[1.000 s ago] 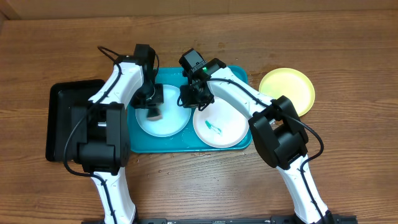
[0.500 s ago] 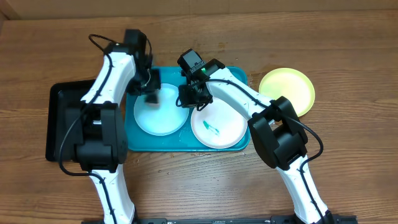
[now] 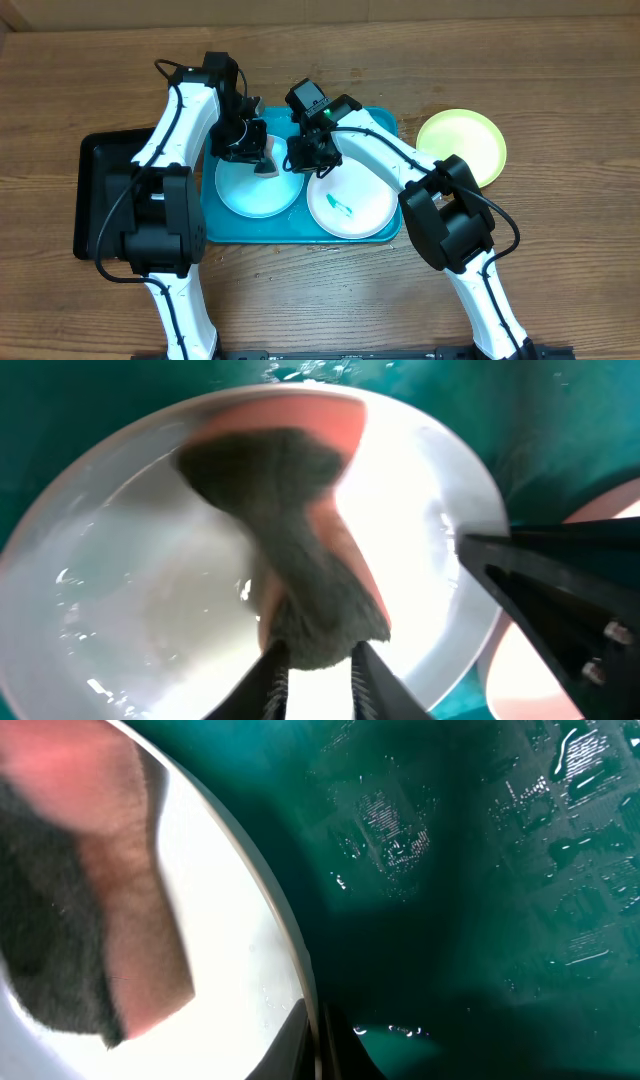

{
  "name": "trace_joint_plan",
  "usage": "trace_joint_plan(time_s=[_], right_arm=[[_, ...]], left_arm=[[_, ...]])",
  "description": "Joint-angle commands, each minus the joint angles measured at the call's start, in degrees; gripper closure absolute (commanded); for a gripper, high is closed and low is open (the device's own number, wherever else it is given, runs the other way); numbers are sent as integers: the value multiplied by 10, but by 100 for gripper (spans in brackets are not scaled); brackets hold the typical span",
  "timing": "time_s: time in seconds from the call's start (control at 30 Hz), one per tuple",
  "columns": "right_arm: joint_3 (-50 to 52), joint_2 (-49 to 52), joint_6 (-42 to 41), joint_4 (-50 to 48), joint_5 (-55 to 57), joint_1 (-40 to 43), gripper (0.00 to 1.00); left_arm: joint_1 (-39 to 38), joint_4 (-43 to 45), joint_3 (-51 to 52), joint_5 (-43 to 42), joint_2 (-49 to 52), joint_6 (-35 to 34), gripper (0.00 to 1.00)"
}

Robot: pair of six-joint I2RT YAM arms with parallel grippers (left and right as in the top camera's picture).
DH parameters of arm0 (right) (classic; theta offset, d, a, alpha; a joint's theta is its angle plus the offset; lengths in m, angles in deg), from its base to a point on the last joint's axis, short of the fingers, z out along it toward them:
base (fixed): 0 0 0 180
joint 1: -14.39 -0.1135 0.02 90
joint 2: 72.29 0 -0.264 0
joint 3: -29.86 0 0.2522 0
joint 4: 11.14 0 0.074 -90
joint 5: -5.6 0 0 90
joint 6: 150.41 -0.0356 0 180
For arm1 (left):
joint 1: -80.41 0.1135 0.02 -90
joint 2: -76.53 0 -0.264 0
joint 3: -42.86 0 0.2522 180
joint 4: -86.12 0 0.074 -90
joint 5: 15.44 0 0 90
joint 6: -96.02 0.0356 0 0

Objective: Clean dirty plates on tray and stack at the side

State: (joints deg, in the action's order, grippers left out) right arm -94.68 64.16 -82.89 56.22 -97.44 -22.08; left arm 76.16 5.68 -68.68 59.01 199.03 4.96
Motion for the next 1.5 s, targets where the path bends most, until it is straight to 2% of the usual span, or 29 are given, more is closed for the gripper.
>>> trace_joint_plan(time_s=[0.0,0.03,0.13,0.2,0.33,0.43,0.53,0.67,0.7,0.73,0.83,1.03,1.27,1.33,1.4,1.47], right_arm=[[1,4,-3,10,47,11,96],[1,4,-3,10,47,11,96],[1,4,-3,10,47,11,96],[1,4,-3,10,47,11,96],[1,4,-3,9,47,11,96],[1,4,-3,10,47,11,96],[1,4,-3,10,47,11,96],[1,4,-3,10,47,11,96],[1,4,-3,10,47,11,96],[1,4,-3,10,47,11,96],[1,4,-3,10,47,11,96],[1,4,-3,10,47,11,96],[1,4,-3,10,47,11,96],[1,4,-3,10,47,11,96],[1,4,-3,10,47,11,96],[1,4,-3,10,47,11,96]], left_arm=[[1,0,-8,26,5,11,66],[1,2,-8,26,5,11,57],[0,13,-5,25,5,11,49],[0,19,-3,24,7,10,37],[0,39,7,3,14,6,35],[0,60,20,-24,19,-7,41],[0,88,40,-23,19,-40,52],[0,118,70,-20,19,-69,53],[0,120,76,-18,19,-69,56],[0,122,81,-16,19,-69,62],[1,115,81,15,19,-69,96],[2,64,67,101,19,-69,96],[2,-8,57,285,19,-70,96],[2,-2,53,333,19,-108,96],[2,11,49,339,19,-128,96],[2,39,47,307,19,-140,96]])
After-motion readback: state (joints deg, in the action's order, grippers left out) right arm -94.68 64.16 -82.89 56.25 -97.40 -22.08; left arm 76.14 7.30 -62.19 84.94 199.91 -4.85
